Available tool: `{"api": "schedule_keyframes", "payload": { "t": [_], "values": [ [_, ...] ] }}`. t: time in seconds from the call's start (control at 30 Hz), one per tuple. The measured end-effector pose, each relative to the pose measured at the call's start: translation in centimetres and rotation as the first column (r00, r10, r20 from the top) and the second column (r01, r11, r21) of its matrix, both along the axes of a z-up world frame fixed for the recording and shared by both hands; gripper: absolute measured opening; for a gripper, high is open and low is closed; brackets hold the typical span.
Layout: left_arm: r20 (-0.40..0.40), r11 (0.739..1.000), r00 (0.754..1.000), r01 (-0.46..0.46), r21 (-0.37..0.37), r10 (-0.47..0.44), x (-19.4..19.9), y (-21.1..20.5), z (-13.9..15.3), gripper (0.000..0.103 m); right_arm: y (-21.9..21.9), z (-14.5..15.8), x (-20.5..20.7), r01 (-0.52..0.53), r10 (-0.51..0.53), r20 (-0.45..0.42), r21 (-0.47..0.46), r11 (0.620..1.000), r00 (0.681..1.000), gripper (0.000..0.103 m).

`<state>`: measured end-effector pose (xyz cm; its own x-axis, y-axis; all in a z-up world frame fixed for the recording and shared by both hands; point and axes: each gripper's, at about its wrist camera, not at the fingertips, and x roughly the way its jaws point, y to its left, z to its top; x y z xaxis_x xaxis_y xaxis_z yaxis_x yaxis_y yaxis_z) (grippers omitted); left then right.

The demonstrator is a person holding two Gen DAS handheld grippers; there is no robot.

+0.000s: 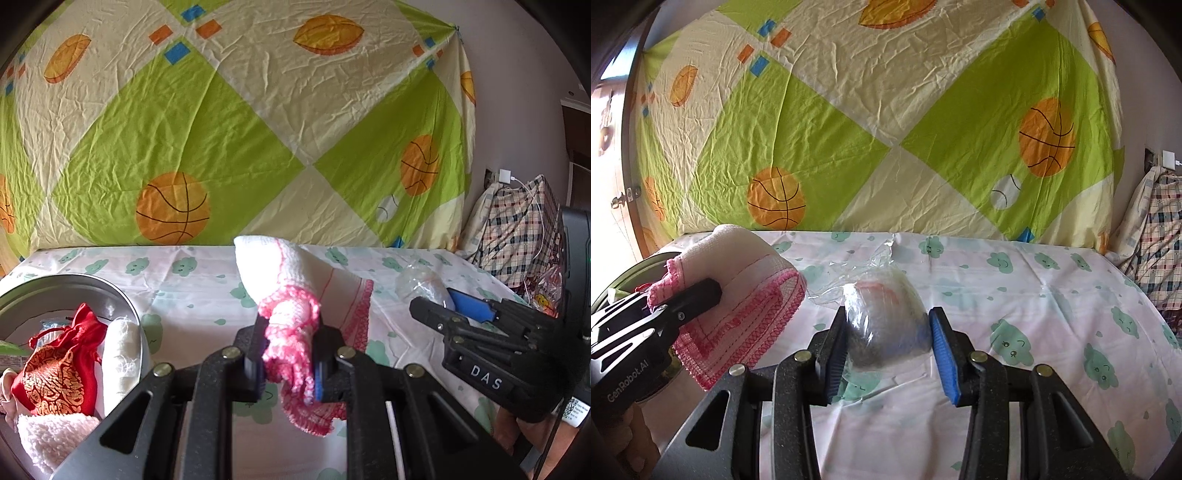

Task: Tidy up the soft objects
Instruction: 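Carry the cloth with the left tool while the right tool carries the plastic bag over the tin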

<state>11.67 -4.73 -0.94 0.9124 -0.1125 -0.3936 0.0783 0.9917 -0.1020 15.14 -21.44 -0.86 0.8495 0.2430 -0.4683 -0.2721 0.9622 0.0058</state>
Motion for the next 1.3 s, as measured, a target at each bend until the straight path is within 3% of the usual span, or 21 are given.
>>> {"api": "schedule_keyframes", "payload": {
  "t": [0.43, 1.3],
  "values": [
    [0.075, 1.0, 0.997, -0.011, 0.024, 0.01, -3.0, 0.2, 0.6, 0.016, 0.3, 0.5, -2.2, 0.009, -0.01, 0.068, 0.018, 1.0, 0.998, 0.045],
    [0.103, 1.0, 0.995, -0.014, 0.022, 0.012, -5.7, 0.8, 0.8, 0.016, 0.6, 0.9, -4.8, -0.011, 0.005, 0.123, 0.051, 0.999, 0.992, 0.045]
  ]
}}
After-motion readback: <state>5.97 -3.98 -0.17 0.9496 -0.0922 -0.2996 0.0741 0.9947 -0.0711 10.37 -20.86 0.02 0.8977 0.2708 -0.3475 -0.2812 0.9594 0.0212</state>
